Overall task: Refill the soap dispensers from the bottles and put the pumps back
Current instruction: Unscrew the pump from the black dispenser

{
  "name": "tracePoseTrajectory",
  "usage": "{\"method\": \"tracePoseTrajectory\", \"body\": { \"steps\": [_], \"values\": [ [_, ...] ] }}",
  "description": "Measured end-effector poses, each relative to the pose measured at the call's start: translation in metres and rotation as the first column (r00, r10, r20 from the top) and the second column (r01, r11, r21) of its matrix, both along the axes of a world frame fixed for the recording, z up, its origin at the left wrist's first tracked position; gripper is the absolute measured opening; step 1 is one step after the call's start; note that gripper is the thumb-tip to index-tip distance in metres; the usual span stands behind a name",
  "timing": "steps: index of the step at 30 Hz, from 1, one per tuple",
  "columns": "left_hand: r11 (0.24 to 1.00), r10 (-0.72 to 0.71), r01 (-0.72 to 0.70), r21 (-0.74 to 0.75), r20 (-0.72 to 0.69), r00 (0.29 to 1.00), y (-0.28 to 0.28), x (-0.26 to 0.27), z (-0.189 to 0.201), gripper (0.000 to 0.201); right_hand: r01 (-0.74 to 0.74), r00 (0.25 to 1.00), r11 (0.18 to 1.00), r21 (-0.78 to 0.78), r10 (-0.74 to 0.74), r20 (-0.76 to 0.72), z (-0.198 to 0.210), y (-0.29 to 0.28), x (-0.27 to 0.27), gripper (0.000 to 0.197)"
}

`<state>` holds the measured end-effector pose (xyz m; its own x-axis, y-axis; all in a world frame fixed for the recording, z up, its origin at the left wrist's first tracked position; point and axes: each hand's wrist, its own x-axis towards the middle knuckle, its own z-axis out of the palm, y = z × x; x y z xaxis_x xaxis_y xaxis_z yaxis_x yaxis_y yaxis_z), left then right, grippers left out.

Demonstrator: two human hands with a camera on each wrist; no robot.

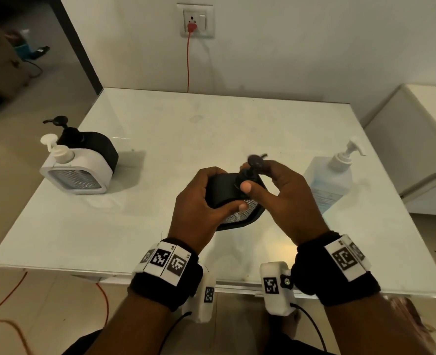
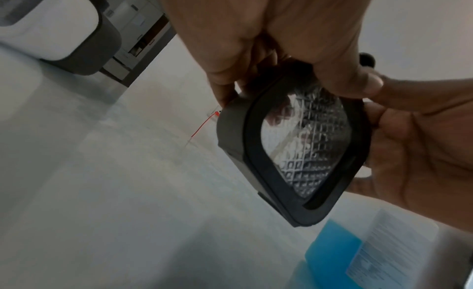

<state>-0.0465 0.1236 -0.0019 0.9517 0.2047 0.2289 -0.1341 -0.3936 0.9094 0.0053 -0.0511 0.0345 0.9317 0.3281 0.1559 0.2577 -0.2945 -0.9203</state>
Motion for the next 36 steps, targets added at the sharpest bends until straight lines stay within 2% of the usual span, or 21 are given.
{"method": "tracePoseTrajectory", "body": {
  "steps": [3, 5, 8, 12, 14, 16, 19, 22, 25, 27, 31, 36],
  "values": [
    [0.997, 0.014, -0.015, 0.070, 0.016, 1.000, -0.002, 0.000, -0.005, 0.059, 0.152, 0.988, 0.988, 0.002, -0.152, -0.011, -0.007, 0.007, -0.002, 0.036],
    [0.996, 0.041, -0.044, 0.078, 0.032, 0.999, -0.003, 0.001, -0.008, 0.060, 0.185, 0.981, 0.983, -0.019, -0.184, 0.055, -0.009, 0.009, -0.003, 0.034],
    [0.998, 0.036, -0.038, 0.055, 0.029, 0.999, -0.002, 0.001, -0.007, 0.059, 0.130, 0.986, 0.989, -0.075, -0.121, 0.116, -0.010, 0.008, -0.001, 0.029],
    [1.000, 0.010, -0.011, 0.015, 0.051, 0.999, 0.002, 0.002, -0.003, 0.060, -0.010, 0.995, 0.997, -0.075, 0.017, 0.093, -0.008, 0.001, 0.002, 0.036],
    [0.999, 0.034, -0.035, 0.010, 0.068, 0.997, 0.002, 0.002, -0.002, 0.061, 0.014, 0.997, 0.999, -0.048, -0.011, 0.072, -0.009, 0.001, 0.001, 0.039],
    [0.998, 0.061, -0.060, -0.011, 0.075, 0.995, 0.001, 0.003, -0.004, 0.061, 0.103, 0.993, 0.994, -0.040, -0.100, 0.071, -0.008, 0.004, -0.001, 0.047],
    [0.998, 0.061, -0.060, -0.017, 0.062, 0.996, 0.001, 0.003, -0.006, 0.062, 0.182, 0.977, 0.980, -0.082, -0.170, 0.129, -0.006, 0.005, -0.001, 0.033],
    [0.997, 0.076, -0.075, -0.022, 0.051, 0.996, 0.003, 0.004, -0.006, 0.064, 0.122, 0.985, 0.988, -0.090, -0.109, 0.133, -0.006, 0.006, 0.001, 0.022],
    [0.996, 0.083, -0.082, -0.020, 0.058, 0.995, 0.004, 0.004, -0.005, 0.060, 0.090, 0.992, 0.994, -0.063, -0.084, 0.092, -0.003, 0.008, -0.002, 0.030],
    [0.997, 0.070, -0.068, -0.021, 0.058, 0.996, 0.003, 0.004, -0.004, 0.058, 0.112, 0.991, 0.994, -0.010, -0.112, 0.070, 0.003, 0.010, -0.005, 0.036],
    [0.999, 0.034, -0.033, -0.018, 0.049, 0.998, 0.002, 0.004, -0.009, 0.062, 0.172, 0.980, 0.985, -0.006, -0.171, 0.102, 0.007, 0.014, -0.006, 0.031],
    [0.997, 0.065, -0.063, -0.039, 0.052, 0.996, 0.005, 0.004, -0.008, 0.057, 0.103, 0.991, 0.995, 0.005, -0.103, 0.081, 0.010, 0.009, -0.006, 0.053]
  ]
}}
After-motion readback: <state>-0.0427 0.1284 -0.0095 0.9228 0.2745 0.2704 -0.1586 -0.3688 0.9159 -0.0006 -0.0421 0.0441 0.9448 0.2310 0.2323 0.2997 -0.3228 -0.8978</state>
